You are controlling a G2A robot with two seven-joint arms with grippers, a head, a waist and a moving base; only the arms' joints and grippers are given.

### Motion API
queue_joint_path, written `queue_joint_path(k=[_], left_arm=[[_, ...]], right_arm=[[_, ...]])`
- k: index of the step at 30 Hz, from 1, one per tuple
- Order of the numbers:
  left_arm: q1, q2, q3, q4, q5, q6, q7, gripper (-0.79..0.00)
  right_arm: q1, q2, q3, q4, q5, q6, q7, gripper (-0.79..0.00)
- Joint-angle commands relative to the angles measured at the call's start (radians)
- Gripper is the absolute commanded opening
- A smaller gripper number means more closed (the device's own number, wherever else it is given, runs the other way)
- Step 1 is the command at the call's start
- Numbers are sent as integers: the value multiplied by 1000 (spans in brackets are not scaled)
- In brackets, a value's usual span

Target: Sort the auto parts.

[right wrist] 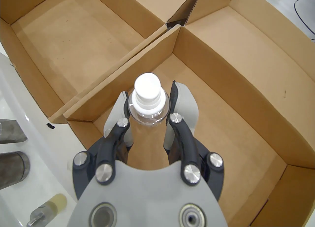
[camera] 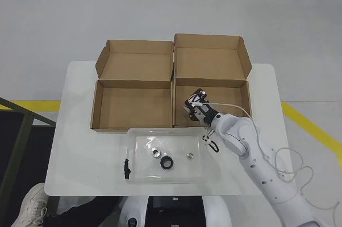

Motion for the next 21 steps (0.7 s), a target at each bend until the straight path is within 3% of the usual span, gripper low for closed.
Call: queue_joint_path(k=[1,2,4,6,7,8,9,21], left_arm=[[0,0,0,0,0,0,0,0],[0,0,0,0,0,0,0,0],[0,0,0,0,0,0,0,0],[0,0,0,0,0,0,0,0],[0,0,0,0,0,0,0,0],[0,0,0,0,0,0,0,0],[0,0,0,0,0,0,0,0],[0,0,0,0,0,0,0,0]], right_arm=[[8,-2,-4,7,6,-8,12,-757],[11,-3,-4,10,10,-8,12,-730],[15,-5,-5,17,18,-16,14,-539],[18,-6,-5,21,20,-19,15,-403],[19,-6,-5,23,22,-21,16,-265],[19,-7,-4,23,23,-22,15,-52],[19,-7,-4,24,24,-24,14,0],[-53,8,69,-80,30,-62,-55,0]])
